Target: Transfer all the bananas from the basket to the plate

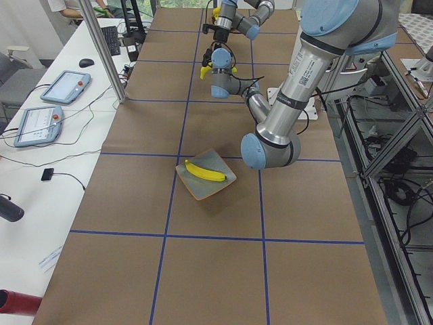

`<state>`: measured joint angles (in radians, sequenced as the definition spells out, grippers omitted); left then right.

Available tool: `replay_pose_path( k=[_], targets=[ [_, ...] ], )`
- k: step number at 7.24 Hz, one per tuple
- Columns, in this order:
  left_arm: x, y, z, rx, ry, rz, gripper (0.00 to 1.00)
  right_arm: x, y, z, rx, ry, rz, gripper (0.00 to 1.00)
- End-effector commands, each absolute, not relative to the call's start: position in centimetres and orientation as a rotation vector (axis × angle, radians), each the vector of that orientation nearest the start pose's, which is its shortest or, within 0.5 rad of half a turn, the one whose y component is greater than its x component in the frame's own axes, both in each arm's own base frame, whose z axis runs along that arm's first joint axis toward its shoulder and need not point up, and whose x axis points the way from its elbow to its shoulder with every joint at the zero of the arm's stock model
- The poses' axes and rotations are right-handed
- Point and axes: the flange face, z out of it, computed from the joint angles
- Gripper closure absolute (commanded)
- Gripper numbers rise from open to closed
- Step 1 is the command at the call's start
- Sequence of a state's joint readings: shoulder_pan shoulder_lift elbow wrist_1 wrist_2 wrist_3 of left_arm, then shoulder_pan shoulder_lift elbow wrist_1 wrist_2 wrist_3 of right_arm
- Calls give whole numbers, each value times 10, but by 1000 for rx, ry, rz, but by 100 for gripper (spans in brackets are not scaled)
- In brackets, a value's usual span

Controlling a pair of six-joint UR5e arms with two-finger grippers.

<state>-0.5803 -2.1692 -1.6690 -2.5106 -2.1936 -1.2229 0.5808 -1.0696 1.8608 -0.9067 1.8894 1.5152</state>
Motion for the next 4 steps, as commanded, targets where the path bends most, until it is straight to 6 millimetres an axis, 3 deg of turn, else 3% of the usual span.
replay_pose_path(
  k=[1,2,3,4],
  targets=[
    [475,-400,154,277,1613,331,32,-434,-406,168,203,-1450,195,100],
    [478,-395,153,269,1616,337,74,-434,-406,168,206,-1451,197,100],
    [478,-395,154,267,1615,336,100,-433,-407,168,186,-1455,220,100],
    [477,-394,152,222,1625,293,100,-433,-407,167,178,-1459,229,100]
  ],
)
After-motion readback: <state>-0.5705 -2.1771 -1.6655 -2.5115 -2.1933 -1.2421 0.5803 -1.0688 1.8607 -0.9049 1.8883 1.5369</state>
